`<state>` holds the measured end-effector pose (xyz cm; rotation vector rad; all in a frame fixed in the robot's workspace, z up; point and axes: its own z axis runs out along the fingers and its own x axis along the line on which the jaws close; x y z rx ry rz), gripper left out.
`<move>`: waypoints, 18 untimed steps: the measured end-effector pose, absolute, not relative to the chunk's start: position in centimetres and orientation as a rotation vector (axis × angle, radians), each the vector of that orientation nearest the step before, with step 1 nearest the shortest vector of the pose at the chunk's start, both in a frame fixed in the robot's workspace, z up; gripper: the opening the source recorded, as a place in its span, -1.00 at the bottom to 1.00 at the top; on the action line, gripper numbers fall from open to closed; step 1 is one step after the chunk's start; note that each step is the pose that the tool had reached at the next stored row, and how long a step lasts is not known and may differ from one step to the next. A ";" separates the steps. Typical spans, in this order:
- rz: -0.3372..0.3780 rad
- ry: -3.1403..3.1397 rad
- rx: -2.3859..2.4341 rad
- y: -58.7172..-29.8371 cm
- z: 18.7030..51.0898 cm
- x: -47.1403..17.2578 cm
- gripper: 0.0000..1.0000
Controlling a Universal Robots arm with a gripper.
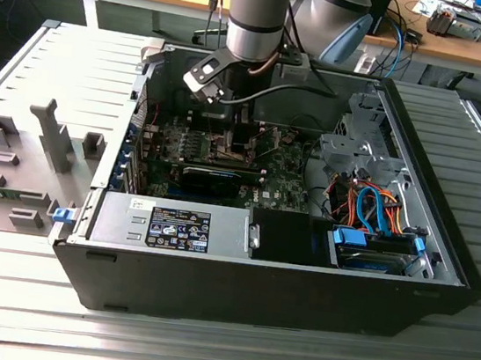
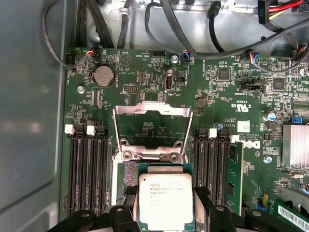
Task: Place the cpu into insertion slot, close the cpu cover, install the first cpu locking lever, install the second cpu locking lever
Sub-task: 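Place the cpu into insertion slot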
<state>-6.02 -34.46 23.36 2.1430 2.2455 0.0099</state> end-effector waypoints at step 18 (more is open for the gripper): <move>0.010 2.246 2.143 -34.5 22.8 -6.2 0.09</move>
